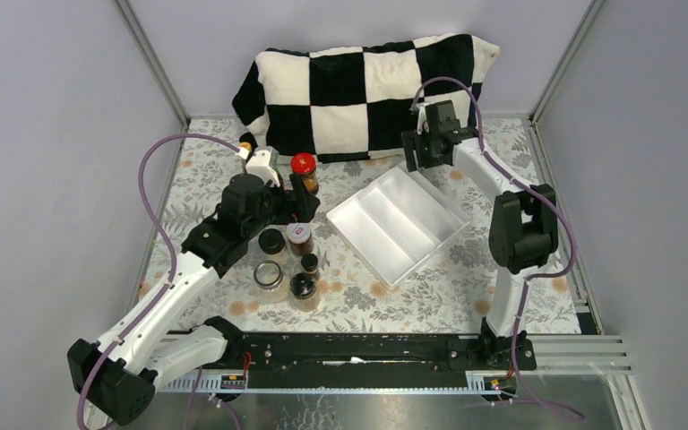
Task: Organize the condiment bottles
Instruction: Move the storage box to the center of the board.
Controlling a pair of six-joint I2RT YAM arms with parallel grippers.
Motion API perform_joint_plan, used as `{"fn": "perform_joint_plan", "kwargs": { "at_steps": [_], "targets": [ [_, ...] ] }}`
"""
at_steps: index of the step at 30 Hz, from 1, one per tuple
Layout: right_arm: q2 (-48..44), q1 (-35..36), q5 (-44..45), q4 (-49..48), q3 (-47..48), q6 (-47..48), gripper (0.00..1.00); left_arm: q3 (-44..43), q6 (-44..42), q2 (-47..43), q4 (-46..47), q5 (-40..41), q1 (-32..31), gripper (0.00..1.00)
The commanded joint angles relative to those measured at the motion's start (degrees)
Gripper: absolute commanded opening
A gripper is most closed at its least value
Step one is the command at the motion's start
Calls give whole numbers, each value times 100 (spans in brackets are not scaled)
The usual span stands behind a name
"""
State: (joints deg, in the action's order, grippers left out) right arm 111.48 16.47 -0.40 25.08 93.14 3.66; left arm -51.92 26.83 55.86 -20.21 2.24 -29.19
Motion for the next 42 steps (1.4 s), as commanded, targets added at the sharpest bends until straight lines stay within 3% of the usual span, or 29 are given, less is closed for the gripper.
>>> {"fn": "perform_joint_plan", "kwargs": {
  "at_steps": [1,10,20,30,35,42],
  "targets": [
    [219,-177,-515,539,247,235,78,96,-147,120,361,-156,49,99],
    [436,-206,-1237,782,-186,473,92,75,-179,248,386,-352,45,99],
    [821,-210,-138,659,-420,551,89,121,-160,210,410,-375,45,99],
    [74,-197,-437,321,-551,388,88,94,-152,297,410,-395,45,99],
    [-328,-199,-143,3,-653,386,88,112,-143,292,403,-397,45,99],
    [267,-211,236,283,-253,475,88,70,-141,336,396,-403,45,99]
  ]
}}
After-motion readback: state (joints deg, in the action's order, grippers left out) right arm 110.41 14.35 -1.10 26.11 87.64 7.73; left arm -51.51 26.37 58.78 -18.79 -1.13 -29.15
